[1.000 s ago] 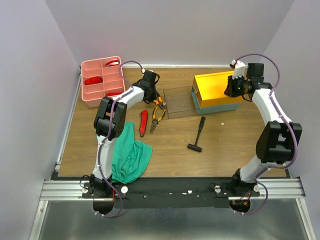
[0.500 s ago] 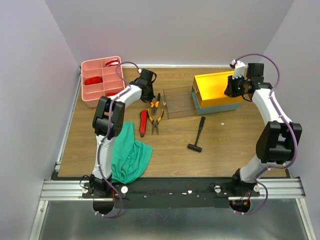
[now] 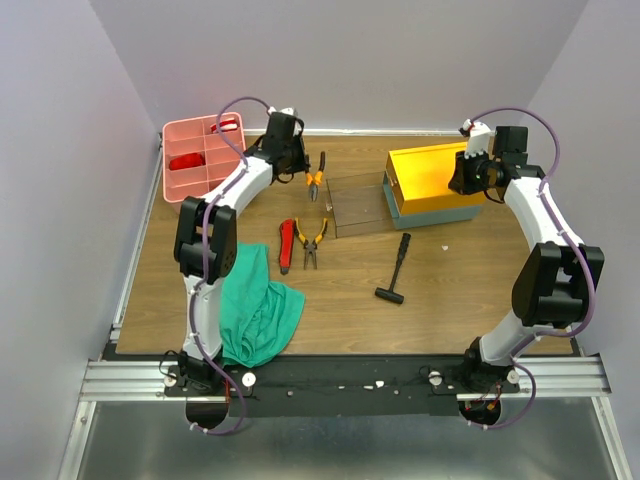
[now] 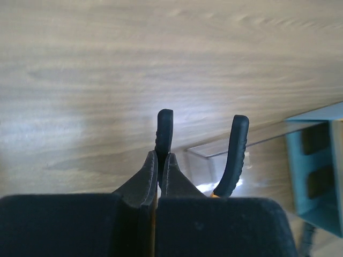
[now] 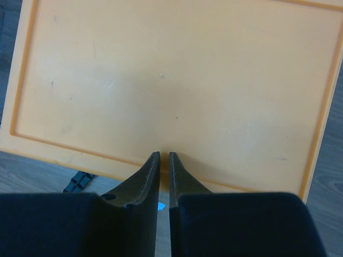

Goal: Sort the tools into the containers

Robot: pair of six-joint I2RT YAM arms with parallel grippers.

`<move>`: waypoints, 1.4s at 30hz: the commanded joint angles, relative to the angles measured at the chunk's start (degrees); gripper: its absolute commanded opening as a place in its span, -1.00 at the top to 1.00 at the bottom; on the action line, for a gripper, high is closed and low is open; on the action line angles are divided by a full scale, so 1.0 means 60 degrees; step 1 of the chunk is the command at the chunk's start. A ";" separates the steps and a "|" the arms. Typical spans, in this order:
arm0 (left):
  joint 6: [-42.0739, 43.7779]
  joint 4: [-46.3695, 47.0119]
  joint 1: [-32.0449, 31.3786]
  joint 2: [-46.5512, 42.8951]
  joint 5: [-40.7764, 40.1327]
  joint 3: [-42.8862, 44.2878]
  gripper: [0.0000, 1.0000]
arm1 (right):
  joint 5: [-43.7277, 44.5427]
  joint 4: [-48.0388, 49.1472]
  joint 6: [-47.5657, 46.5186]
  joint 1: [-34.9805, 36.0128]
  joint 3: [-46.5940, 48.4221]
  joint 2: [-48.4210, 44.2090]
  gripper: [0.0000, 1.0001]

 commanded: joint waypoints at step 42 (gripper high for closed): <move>0.2932 -0.0127 -0.1641 -0.2218 0.0391 -0.0730 -0.17 | 0.0074 0.0098 0.0009 0.0056 -0.0345 -0.0386 0.60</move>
